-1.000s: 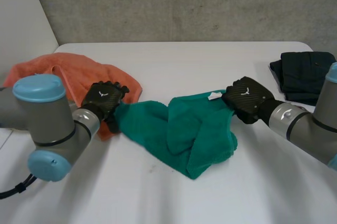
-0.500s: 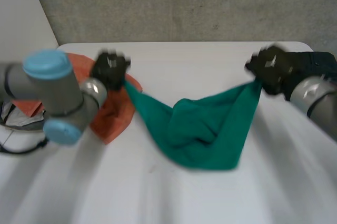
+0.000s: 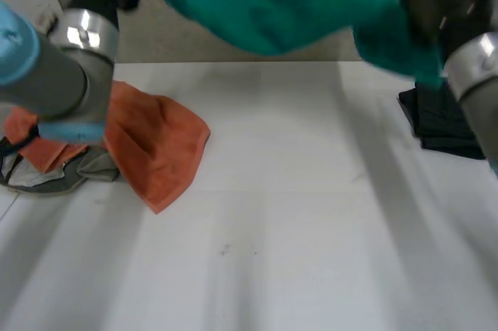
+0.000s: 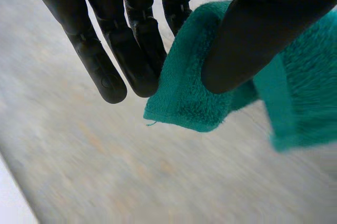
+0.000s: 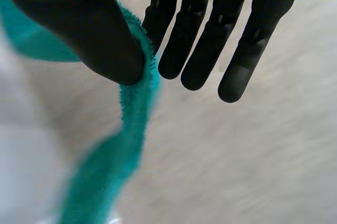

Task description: Fold the laundry.

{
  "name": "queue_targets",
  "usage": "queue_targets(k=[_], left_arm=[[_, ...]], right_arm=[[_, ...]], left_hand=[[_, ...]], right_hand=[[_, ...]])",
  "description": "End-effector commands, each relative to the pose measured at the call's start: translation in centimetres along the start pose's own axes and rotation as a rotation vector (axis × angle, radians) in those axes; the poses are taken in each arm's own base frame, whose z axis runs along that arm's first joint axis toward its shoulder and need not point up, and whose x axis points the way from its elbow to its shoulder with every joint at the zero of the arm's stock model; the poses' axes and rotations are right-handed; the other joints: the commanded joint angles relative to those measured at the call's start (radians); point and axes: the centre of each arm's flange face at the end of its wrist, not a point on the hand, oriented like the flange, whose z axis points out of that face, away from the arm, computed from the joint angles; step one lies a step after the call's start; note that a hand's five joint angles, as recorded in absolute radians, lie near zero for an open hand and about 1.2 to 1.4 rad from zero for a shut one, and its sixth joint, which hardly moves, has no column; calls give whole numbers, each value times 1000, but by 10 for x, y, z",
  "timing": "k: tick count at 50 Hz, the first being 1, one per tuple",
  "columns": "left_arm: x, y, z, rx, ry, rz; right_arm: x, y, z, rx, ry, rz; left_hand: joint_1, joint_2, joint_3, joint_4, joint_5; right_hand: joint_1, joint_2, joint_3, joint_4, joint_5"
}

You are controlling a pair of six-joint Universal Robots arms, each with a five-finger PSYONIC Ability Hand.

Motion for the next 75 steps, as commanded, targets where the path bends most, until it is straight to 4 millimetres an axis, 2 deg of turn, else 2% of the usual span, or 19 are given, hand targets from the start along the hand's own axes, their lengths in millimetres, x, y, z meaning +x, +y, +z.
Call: queue_targets(k=[1,5,10,16,19,22,24,31,34,41,48,57,59,60,62,65,70,73,75], left_arm=[[34,49,-47,-193,186,-20],[47,65,-60,-255,231,-32],[45,66,-59,-260,230,-29],[43,57,-54,-233,223,-28],[39,45,-49,-203,215,-27],[37,37,-47,-185,211,-28],[37,34,-46,-178,211,-29],[38,7,-42,-118,215,-37],[39,-11,-41,-79,218,-46],[37,-73,-39,67,238,-69],[27,-131,-47,189,240,-103],[19,-156,-60,219,246,-126],[18,-158,-61,221,243,-126],[18,-158,-61,221,243,-126],[17,-157,-61,219,242,-124],[16,-154,-60,214,247,-119],[8,-141,-44,217,226,-91],[0,-123,-18,217,186,-65],[-12,-117,3,237,133,-43]], right_arm=[[-57,61,-66,-335,-332,-40],[-72,73,-93,-429,-440,-131],[-81,73,-126,-558,-579,-144],[-77,34,-176,-770,-807,-31],[-76,20,-191,-808,-890,-8],[-71,7,-191,-745,-909,-46],[-64,2,-178,-661,-834,-83],[-22,6,-111,-480,-446,-52],[-14,6,-96,-444,-389,-21],[-16,58,-32,-480,-330,68],[-44,113,12,-479,-351,110],[-93,170,27,-472,-417,166],[-100,175,28,-471,-427,169],[-101,175,29,-465,-423,167],[-91,170,42,-421,-368,148],[-75,158,56,-372,-257,129],[-1,94,90,-132,96,70],[23,62,98,-21,196,42],[46,30,101,80,275,19]], left_hand=[[236,199,202,199,245],[236,199,202,199,245],[236,199,202,199,245],[236,199,202,199,245],[236,199,202,199,245],[236,199,202,199,245],[236,199,202,199,245],[236,199,202,199,245],[236,199,202,199,245],[236,199,202,199,245],[236,199,202,199,245],[236,199,202,199,245],[236,199,202,199,245],[236,199,202,199,245],[236,199,202,199,245],[236,199,202,199,245],[236,199,202,199,245],[236,199,202,199,245],[236,199,202,199,245]], right_hand=[[260,219,205,196,230],[260,219,205,196,230],[260,219,205,196,230],[260,219,205,196,230],[260,219,205,196,230],[-588,-629,-643,-652,-617],[-962,-1003,-1017,-1026,-992],[-962,-1003,-1017,-1026,-992],[-962,-1003,-1017,-1026,-992],[-962,-1003,-1017,-1026,-992],[-962,-1003,-1017,-1026,-992],[-962,-1003,-1017,-1026,-992],[-707,-748,-762,-771,-736],[-414,-456,-470,-478,-444],[257,216,202,193,227],[260,219,205,196,230],[260,219,205,196,230],[260,219,205,196,230],[260,219,205,196,230]])
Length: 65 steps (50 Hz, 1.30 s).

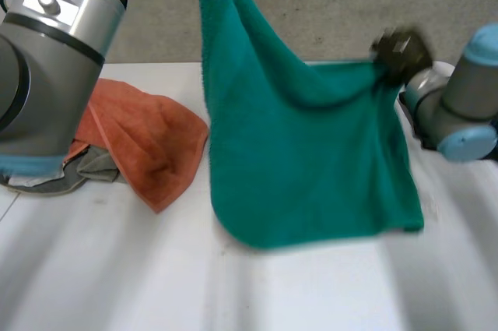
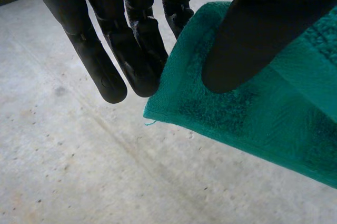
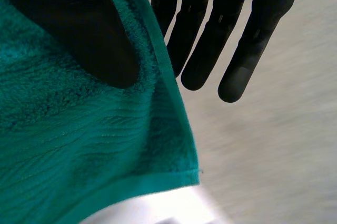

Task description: Fold the laundry.

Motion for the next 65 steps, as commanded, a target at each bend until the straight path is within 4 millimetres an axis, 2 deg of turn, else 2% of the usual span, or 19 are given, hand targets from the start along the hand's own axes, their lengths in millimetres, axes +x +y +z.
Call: queue_targets(k=[1,2,6,10,12,17,19,23,24,26,27,31,38,42,48,53,58,61,65], left_arm=[[-41,33,39,29,-104,77],[-48,34,44,40,-121,87],[-70,35,58,74,-198,122],[-71,44,59,77,-209,127],[-64,57,51,34,-188,118],[-38,96,19,-107,-100,76],[-27,109,6,-160,-66,57],[1,141,-35,-316,5,8],[10,153,-55,-386,30,-12],[19,162,-72,-444,50,-29],[26,170,-89,-500,69,-43],[41,178,-121,-605,108,-75],[49,180,-147,-746,154,-109],[46,167,-154,-827,181,-123],[44,143,-153,-848,190,-156],[50,131,-150,-839,160,-213],[51,134,-147,-869,66,-230],[62,143,-148,-907,51,-231],[82,139,-156,-942,98,-233]], right_arm=[[71,-105,-4,329,303,-37],[80,-125,-10,382,333,-44],[90,-154,-23,435,354,-50],[84,-150,-37,377,311,-47],[80,-143,-44,338,287,-43],[52,-102,-60,180,155,-23],[33,-78,-72,72,78,-11],[5,-35,-95,-115,-35,4],[-1,-27,-100,-152,-56,8],[-17,-5,-115,-234,-111,12],[-22,2,-119,-257,-127,9],[-37,22,-134,-320,-184,1],[-47,31,-147,-345,-243,18],[-51,34,-153,-362,-258,27],[-56,37,-160,-369,-283,46],[-58,38,-163,-373,-291,46],[-60,40,-166,-379,-298,47],[-61,41,-167,-383,-299,49],[-61,41,-167,-384,-300,47]], left_hand=[[236,196,198,195,245],[236,196,198,195,245],[236,196,198,195,245],[236,196,198,195,245],[236,196,198,195,245],[236,196,198,195,245],[236,196,198,195,245],[236,196,198,195,245],[236,196,198,195,245],[236,196,198,195,245],[236,196,198,195,245],[236,196,198,195,245],[167,126,129,125,176],[-443,-484,-481,-485,-434],[-620,-660,-658,-662,-611],[-644,-684,-682,-686,-635],[-644,-684,-682,-686,-635],[-644,-684,-682,-686,-635],[-644,-684,-682,-686,-635]], right_hand=[[267,224,209,200,263],[267,224,209,200,263],[267,224,209,200,263],[267,224,209,200,263],[267,224,209,200,263],[267,224,209,200,263],[267,224,209,200,263],[267,224,209,200,263],[267,224,209,200,263],[267,224,209,200,263],[267,224,209,200,263],[267,224,209,200,263],[267,224,209,200,263],[267,224,209,200,263],[267,224,209,200,263],[267,224,209,200,263],[267,224,209,200,263],[267,224,209,200,263],[267,224,209,200,263]])
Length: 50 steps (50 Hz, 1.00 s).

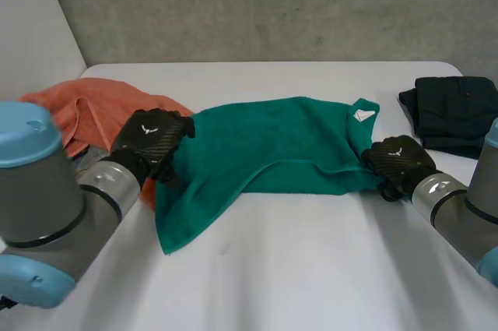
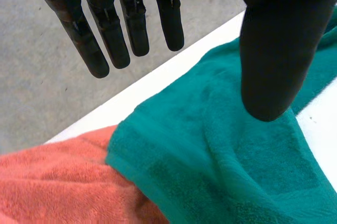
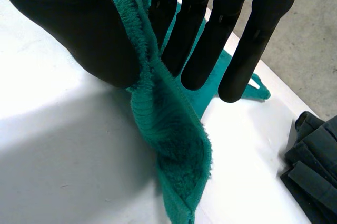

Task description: Fold the laundry.

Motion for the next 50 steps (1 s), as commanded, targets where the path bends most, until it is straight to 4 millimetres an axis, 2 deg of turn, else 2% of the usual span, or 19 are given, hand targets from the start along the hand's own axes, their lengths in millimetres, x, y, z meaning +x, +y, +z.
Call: queue_targets(k=[1,14,27,36,41,46,50], left_arm=[[26,13,0,-68,14,6],[50,44,-25,-168,-8,20],[49,82,-3,-188,-65,30],[37,92,12,-188,-114,25],[33,88,17,-157,-129,66],[17,83,28,-105,-182,124],[6,80,33,-98,-212,163]], right_arm=[[0,2,-1,-6,-1,1],[-1,4,-1,-13,-4,-2],[-5,7,-3,-16,-9,-3],[-5,7,-3,-18,-10,-3],[-4,6,-3,-15,-9,-5],[-4,6,-4,-13,-7,-6],[-2,2,-6,-3,3,-12]], left_hand=[[16,21,20,35,40],[22,27,26,41,46],[30,35,34,50,55],[110,115,113,129,134],[441,446,445,461,466],[895,900,899,914,919],[896,901,900,916,921]], right_hand=[[267,220,201,196,263],[267,220,201,196,263],[267,220,201,196,263],[267,220,201,196,263],[267,220,201,196,263],[267,220,201,196,263],[267,220,201,196,263]])
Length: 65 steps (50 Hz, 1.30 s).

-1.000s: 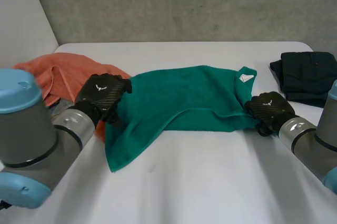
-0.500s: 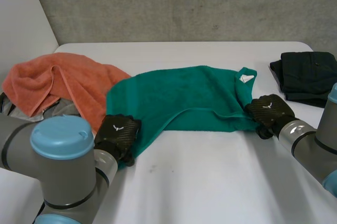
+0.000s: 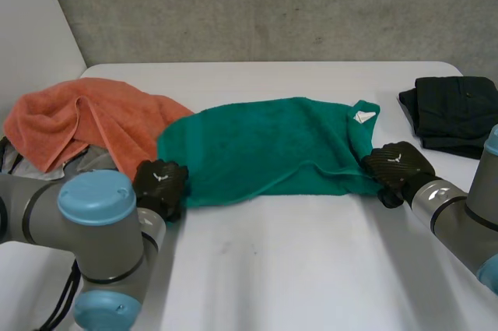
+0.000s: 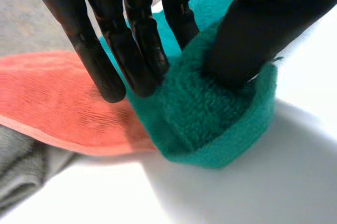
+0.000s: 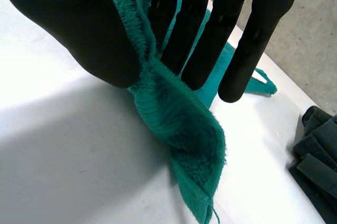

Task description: Fold the laundry.

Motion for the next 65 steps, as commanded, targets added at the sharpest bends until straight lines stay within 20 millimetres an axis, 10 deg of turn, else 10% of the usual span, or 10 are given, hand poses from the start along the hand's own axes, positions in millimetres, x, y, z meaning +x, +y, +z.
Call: queue_targets(k=[1,13,23,36,41,48,54,65], left_arm=[[-20,-8,12,39,-67,67],[-81,-148,-64,391,-174,12],[-86,-178,-97,312,-12,55],[-63,-128,23,170,12,167],[-76,-186,66,477,-155,248],[-111,-280,55,978,-417,201],[-100,-263,51,941,-379,199],[-75,-170,54,673,-214,152]], right_arm=[[4,-6,-3,17,17,-8],[75,-107,-81,133,221,-218],[99,-152,-129,103,229,-290],[93,-84,-35,-123,78,-310],[128,-108,-5,21,314,-302],[177,-192,-12,534,709,-291],[166,-190,-28,570,690,-268],[109,-108,1,295,330,-198]], left_hand=[[250,225,230,227,245],[250,225,230,227,245],[250,225,230,227,245],[250,225,230,227,245],[250,225,230,227,245],[250,225,230,227,245],[250,225,230,227,245],[250,225,230,227,245]], right_hand=[[267,220,201,196,263],[267,220,201,196,263],[267,220,201,196,263],[267,220,201,196,263],[267,220,201,196,263],[267,220,201,196,263],[267,220,201,196,263],[267,220,201,196,263]])
